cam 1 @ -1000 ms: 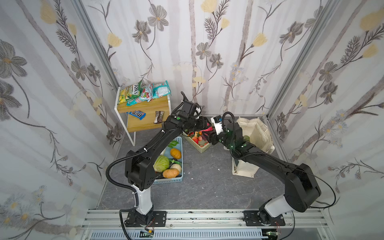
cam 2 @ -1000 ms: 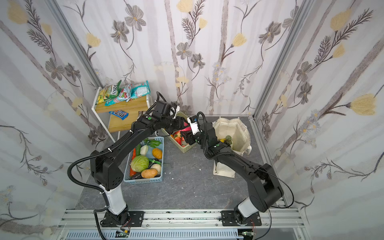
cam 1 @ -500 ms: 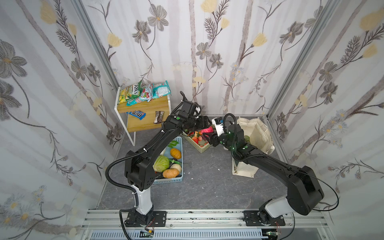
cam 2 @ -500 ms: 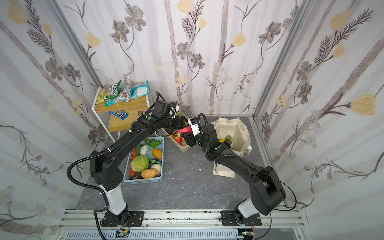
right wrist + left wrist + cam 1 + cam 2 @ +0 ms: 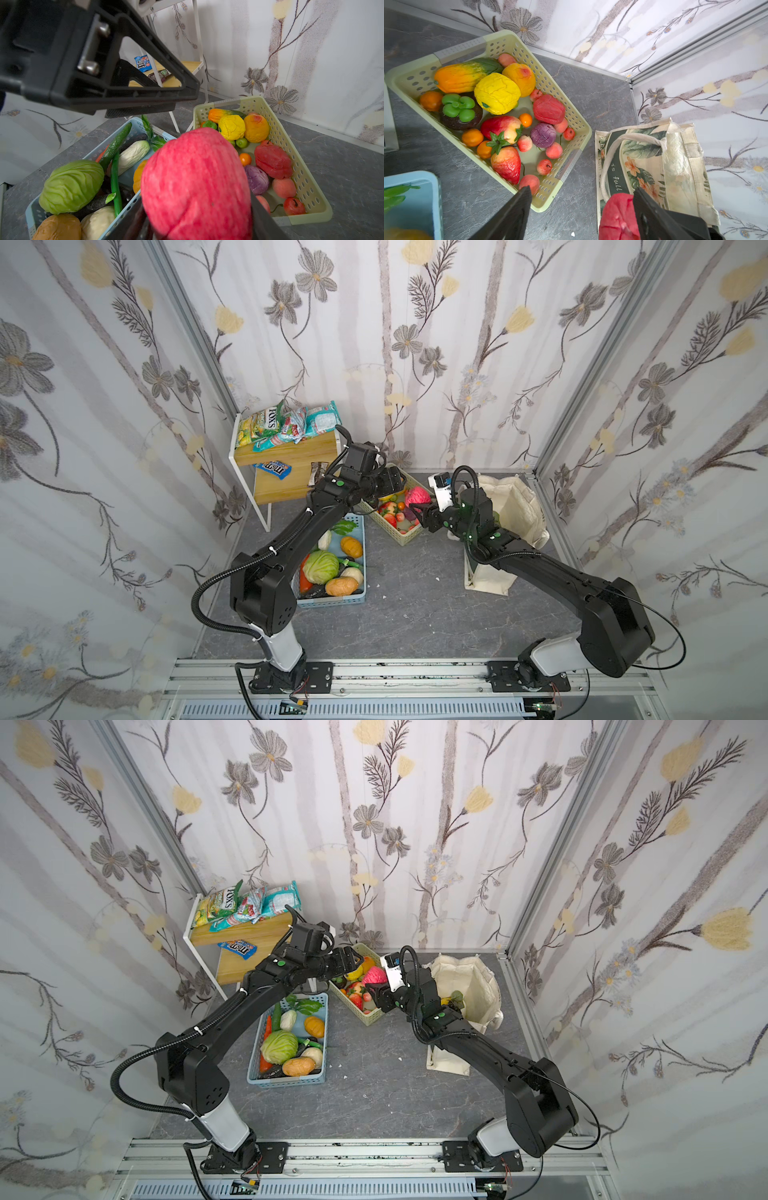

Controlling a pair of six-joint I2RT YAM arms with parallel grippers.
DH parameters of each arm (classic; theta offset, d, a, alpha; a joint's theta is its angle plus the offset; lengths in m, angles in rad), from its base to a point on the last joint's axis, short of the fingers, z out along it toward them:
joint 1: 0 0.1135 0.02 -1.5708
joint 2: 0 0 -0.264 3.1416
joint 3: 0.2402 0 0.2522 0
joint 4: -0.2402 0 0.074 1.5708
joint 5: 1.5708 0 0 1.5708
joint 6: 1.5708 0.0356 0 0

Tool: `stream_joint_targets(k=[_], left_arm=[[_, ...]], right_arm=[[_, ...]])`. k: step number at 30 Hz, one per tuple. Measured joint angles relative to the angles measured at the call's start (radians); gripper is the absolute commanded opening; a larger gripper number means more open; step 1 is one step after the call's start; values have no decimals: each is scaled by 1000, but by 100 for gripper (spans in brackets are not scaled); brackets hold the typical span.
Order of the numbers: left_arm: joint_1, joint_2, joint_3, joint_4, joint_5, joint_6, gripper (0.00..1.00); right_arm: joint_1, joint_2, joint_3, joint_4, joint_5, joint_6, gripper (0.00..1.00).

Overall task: Place the food into the grocery bag and tie it
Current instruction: 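Carry the cabbage into the tote bag with the right gripper while the left withdraws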

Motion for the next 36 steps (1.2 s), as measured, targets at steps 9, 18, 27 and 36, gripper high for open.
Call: stream_joint_targets(k=[9, 18, 27, 36], left_arm=[[19, -80, -117, 44, -83, -21, 80], [16, -153, -242, 49, -159, -20, 80], [0, -216, -306, 26, -245, 8, 80], [-15, -232, -308, -13, -325, 59, 80]], right_arm=[[-8, -62, 14, -33, 22, 8, 57], [-37, -114, 42, -113, 57, 24, 57], [-118, -178, 46, -211, 87, 63, 56], [-228, -219, 60, -356, 135, 126, 56]])
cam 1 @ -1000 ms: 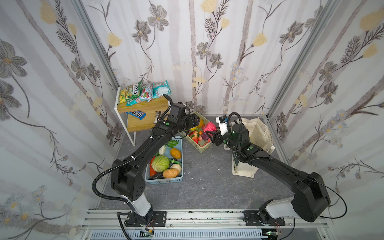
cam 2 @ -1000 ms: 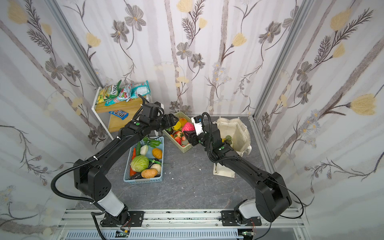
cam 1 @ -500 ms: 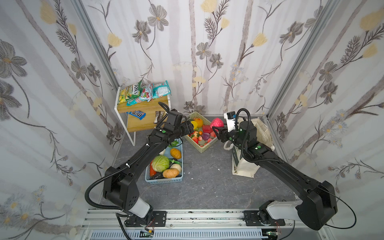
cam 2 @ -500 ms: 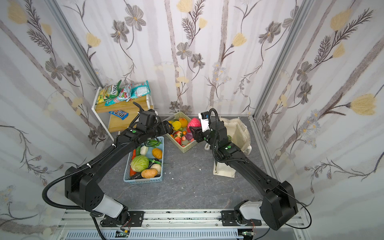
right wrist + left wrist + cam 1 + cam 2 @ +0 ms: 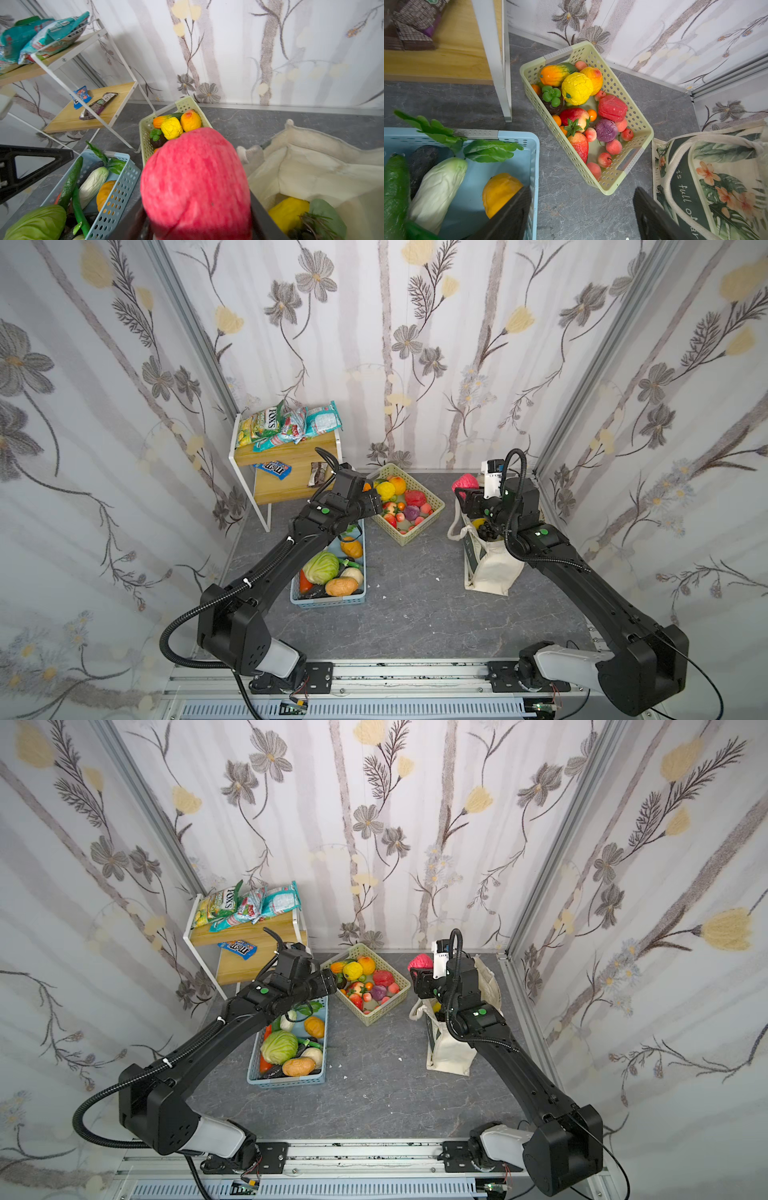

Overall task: Place the food into the grocery bag and tie it
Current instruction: 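Carry the cabbage into the tote bag with the right gripper while the left withdraws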

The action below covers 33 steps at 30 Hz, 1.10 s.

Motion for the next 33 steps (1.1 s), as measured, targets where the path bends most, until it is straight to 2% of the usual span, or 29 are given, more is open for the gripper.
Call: stream_joint_targets(k=[15, 33], left_arm=[[-10, 43, 45, -6, -24, 37, 80], [-11, 48, 45, -8, -29, 45, 80]], right_arm=[[-101, -47, -2, -182, 43, 13, 56], [-160, 64, -14, -255, 70, 12, 57]])
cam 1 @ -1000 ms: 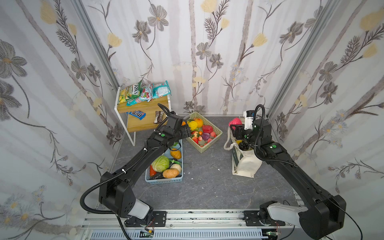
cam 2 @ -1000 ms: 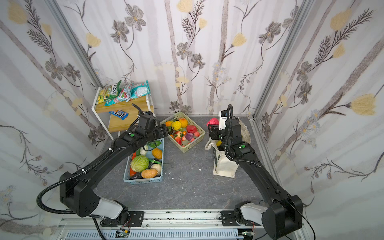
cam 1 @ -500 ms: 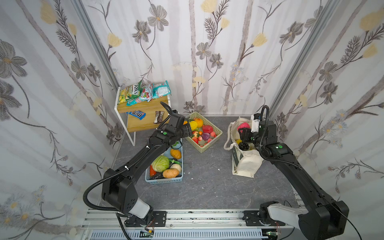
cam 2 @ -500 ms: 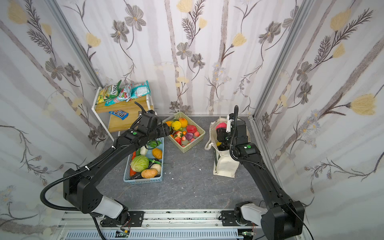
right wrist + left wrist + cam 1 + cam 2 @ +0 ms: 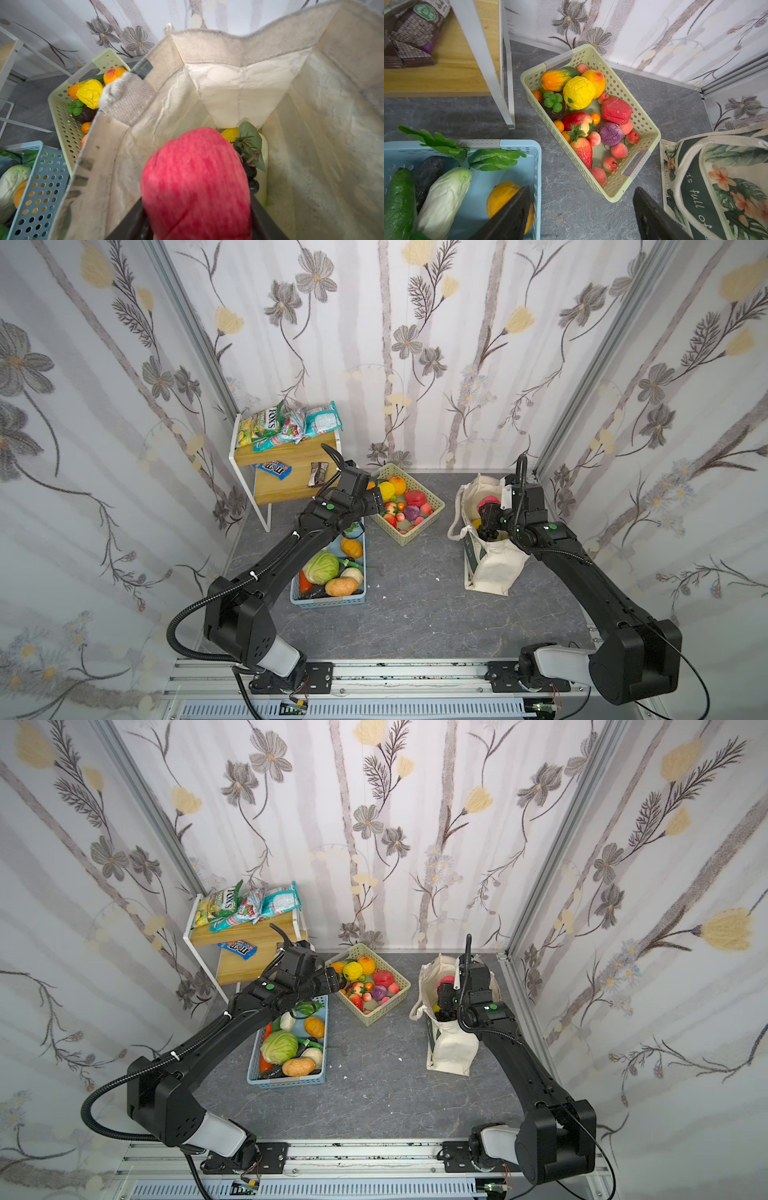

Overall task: Place the food into the grocery bag and tie it
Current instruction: 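Carry the cabbage into the tote bag with the right gripper while the left withdraws, then lower the cabbage into the tote bag and open the right gripper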

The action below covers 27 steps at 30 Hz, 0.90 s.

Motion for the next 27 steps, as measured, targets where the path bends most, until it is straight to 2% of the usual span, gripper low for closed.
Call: stream_joint_targets(k=[12, 27], left_arm=[[0, 0, -2, 0, -20, 7, 80], [0, 6, -2, 0, -24, 14, 80]], right_arm=[[-63, 111, 5, -4, -46, -11, 57], [-84, 261, 17, 26, -98, -11, 58]])
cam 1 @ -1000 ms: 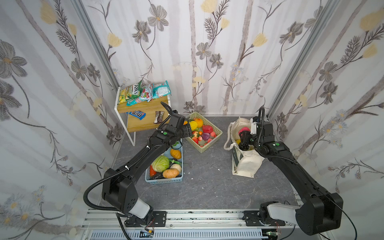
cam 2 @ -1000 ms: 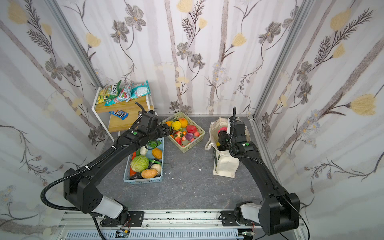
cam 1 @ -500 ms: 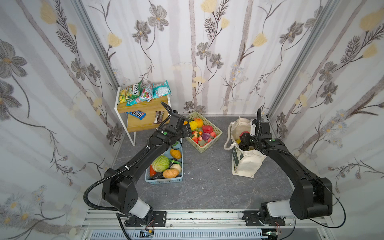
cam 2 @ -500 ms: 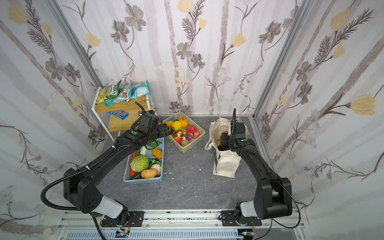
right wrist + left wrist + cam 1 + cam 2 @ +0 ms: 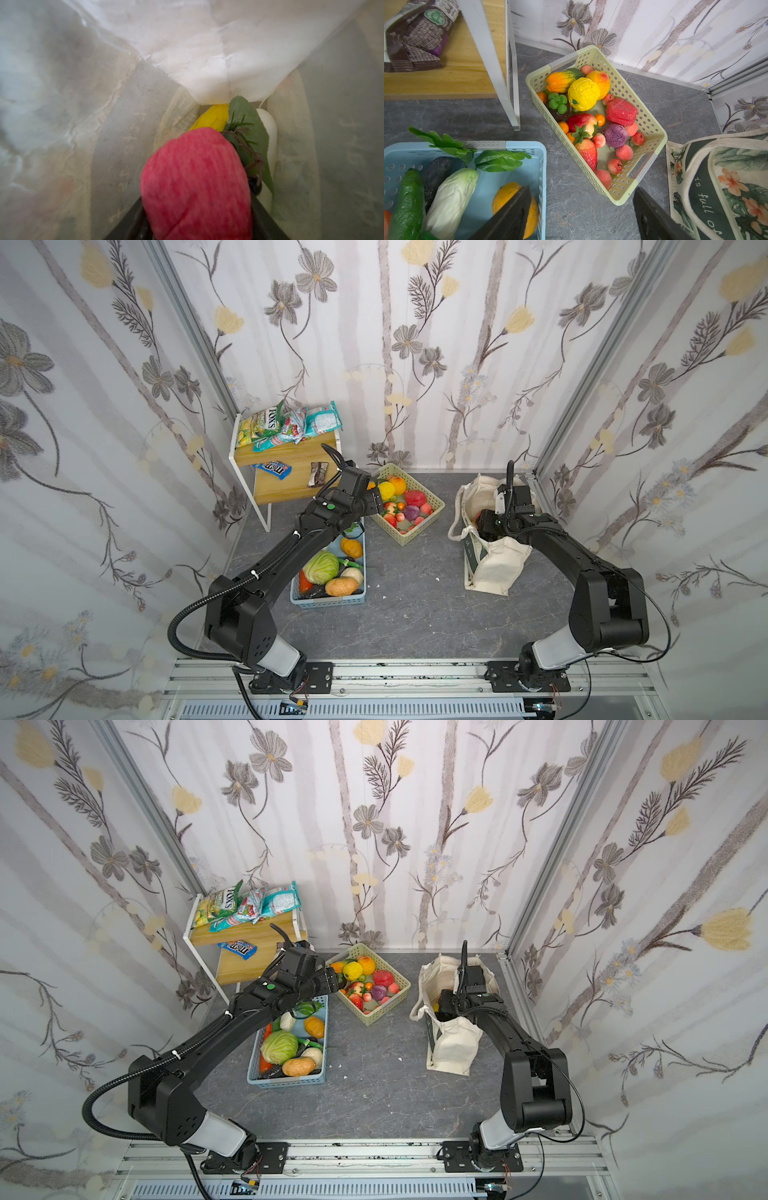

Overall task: Place the food into the grocery bag and tie it
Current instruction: 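Lower the cabbage into the tote bag and open the right gripper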

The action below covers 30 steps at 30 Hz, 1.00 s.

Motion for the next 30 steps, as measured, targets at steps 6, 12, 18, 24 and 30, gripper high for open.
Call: stream_joint_targets(k=[6, 12, 18, 24, 30], left_arm=[[1, 0, 0, 0, -3, 11, 80], [1, 0, 0, 0, -8, 13, 80], [2, -6, -6, -1, -12, 15, 80], [4, -14, -15, -1, -19, 15, 81], [6, -19, -19, -1, -24, 15, 81]], right_arm=[[-1, 51, 0, 52, -11, 1, 59], [-1, 103, 0, 87, -26, 5, 60], [-1, 137, -6, 145, -37, 12, 61], [-1, 156, -24, 203, -47, 13, 64], [-2, 160, -32, 222, -51, 17, 73]])
